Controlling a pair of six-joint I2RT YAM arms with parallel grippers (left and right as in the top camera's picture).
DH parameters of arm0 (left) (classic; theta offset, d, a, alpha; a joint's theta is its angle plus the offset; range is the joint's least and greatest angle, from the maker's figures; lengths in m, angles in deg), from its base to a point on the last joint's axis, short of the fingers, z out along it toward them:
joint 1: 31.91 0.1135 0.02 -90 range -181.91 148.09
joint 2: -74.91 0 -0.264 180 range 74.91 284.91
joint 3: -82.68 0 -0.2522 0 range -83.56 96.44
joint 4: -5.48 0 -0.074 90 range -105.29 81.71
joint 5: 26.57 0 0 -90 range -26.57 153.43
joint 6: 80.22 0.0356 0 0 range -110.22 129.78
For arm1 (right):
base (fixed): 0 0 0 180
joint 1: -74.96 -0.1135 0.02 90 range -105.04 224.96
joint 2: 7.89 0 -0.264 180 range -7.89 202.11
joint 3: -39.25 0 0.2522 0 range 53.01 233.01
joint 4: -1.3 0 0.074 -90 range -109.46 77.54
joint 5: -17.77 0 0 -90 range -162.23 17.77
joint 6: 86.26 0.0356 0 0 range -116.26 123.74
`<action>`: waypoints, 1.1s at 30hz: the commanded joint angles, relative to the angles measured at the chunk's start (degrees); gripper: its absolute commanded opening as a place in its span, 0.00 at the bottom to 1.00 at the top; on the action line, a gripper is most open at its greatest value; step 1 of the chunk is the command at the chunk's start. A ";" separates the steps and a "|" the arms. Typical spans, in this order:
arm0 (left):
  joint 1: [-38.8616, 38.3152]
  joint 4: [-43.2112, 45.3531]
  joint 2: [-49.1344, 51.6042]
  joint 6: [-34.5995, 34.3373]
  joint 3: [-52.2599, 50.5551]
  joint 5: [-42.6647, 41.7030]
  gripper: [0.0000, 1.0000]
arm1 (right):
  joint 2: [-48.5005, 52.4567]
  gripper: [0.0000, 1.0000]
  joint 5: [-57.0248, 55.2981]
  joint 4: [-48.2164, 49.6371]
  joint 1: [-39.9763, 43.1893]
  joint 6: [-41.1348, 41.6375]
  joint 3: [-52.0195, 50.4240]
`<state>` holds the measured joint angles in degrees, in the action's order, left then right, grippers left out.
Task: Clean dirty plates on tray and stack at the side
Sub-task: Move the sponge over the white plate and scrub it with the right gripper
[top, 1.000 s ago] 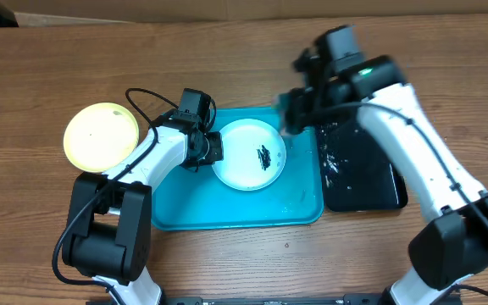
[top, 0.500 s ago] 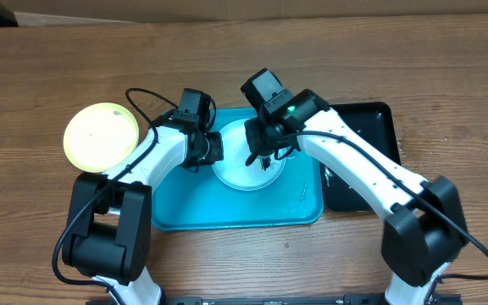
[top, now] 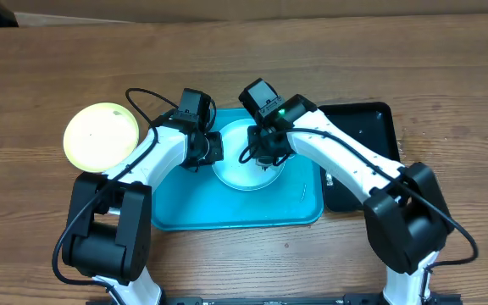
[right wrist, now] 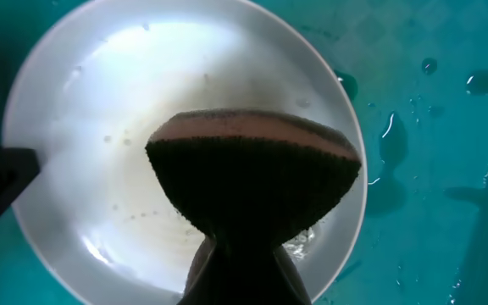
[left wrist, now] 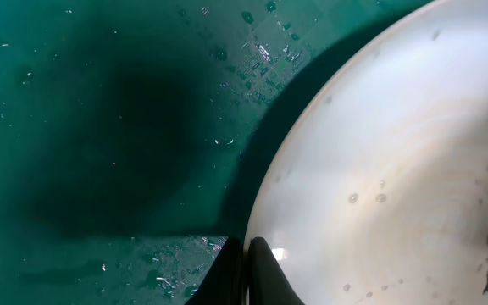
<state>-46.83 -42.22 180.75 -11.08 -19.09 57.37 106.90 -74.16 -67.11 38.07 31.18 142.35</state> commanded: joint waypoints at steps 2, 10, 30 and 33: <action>0.17 0.15 -0.22 -0.59 -1.07 -0.63 0.04 | 2.99 0.04 -1.03 0.37 -0.02 1.38 -0.15; 0.17 0.13 -0.22 -0.59 -1.07 -0.63 0.04 | 5.25 0.04 -1.03 0.83 0.09 7.28 -1.49; 0.20 0.15 -0.22 -0.57 -1.05 -1.03 0.04 | 5.25 0.04 28.68 23.45 0.28 4.57 -12.17; 0.22 0.13 -0.22 -0.57 -1.05 -1.03 0.04 | 5.14 0.04 35.36 26.75 1.51 0.98 -11.15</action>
<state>-46.28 -42.11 180.75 -11.08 -19.13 57.52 110.81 -50.05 -41.80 39.56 36.40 131.20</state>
